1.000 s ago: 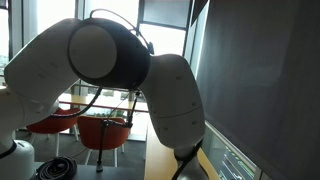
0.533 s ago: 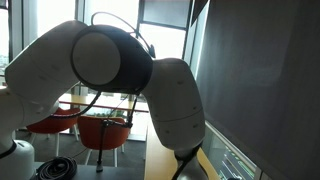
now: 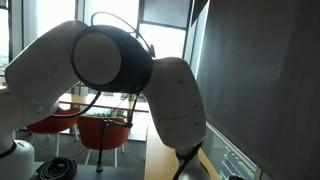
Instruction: Put the straw in the cup
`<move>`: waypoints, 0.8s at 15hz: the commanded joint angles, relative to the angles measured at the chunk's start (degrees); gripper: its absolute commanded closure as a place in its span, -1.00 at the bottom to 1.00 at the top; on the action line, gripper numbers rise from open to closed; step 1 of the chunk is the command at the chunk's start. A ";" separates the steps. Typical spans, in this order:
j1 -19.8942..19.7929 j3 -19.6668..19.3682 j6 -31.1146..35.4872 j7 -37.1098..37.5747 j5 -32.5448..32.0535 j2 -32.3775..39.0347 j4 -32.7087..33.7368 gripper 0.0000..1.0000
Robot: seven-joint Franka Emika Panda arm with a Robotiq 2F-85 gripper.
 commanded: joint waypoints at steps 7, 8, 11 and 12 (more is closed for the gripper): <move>2.84 -2.86 0.04 1.26 0.02 2.40 1.93 0.95; 3.52 -3.30 0.04 1.81 -0.04 1.51 1.09 0.95; 5.64 -5.38 -0.57 3.69 -0.41 -1.13 -1.55 0.95; 6.67 -6.43 -1.43 4.85 -0.53 -1.92 -2.18 0.95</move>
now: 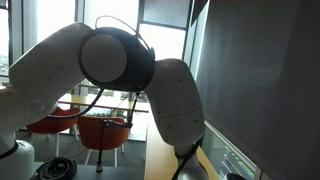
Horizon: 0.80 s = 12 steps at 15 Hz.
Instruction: Put the straw in the cup
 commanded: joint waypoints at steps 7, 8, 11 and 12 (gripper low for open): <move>3.91 -4.23 -11.32 3.23 -0.78 -11.79 -8.36 0.95; 3.60 -3.83 -13.84 2.86 -0.61 -13.43 -8.54 0.95; 0.90 -0.40 -24.48 -0.16 2.86 -18.18 -8.14 0.95; 0.33 0.59 -28.83 -0.90 4.48 -19.17 -7.44 0.95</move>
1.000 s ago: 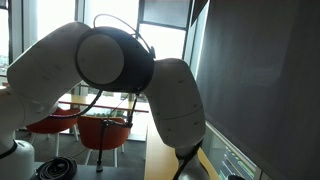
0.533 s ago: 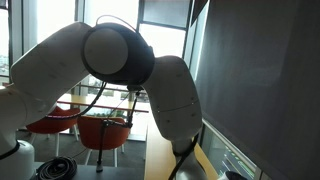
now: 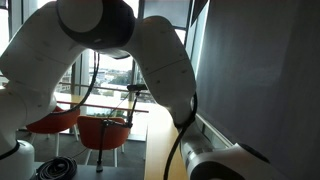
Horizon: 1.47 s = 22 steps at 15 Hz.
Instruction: Put the straw in the cup
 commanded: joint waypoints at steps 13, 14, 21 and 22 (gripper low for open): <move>0.88 8.61 -28.00 -2.05 17.83 -11.03 1.50 0.95; 0.94 8.48 -28.18 -2.04 17.94 -10.24 2.20 0.95; -1.29 6.82 -29.15 -2.58 18.95 -4.85 8.02 0.95; -1.88 6.68 -29.61 -2.80 19.00 -3.76 9.45 0.95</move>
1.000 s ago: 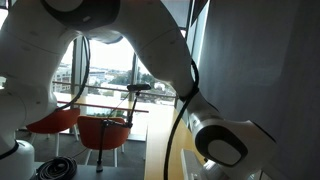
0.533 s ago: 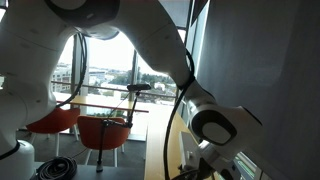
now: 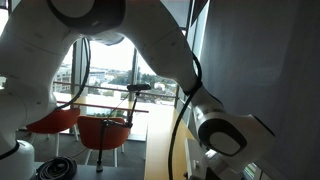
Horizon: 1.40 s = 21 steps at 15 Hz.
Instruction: Put the straw in the cup
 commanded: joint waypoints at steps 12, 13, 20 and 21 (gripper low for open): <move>-0.75 1.71 -5.94 -6.77 0.44 -0.29 -2.39 0.95; -0.57 1.75 -5.57 -7.35 0.50 -0.88 -3.33 0.95; -0.22 1.56 -3.26 -11.72 -0.16 -3.03 -6.53 0.95; -0.32 1.53 -3.17 -12.21 -0.11 -3.11 -6.51 0.95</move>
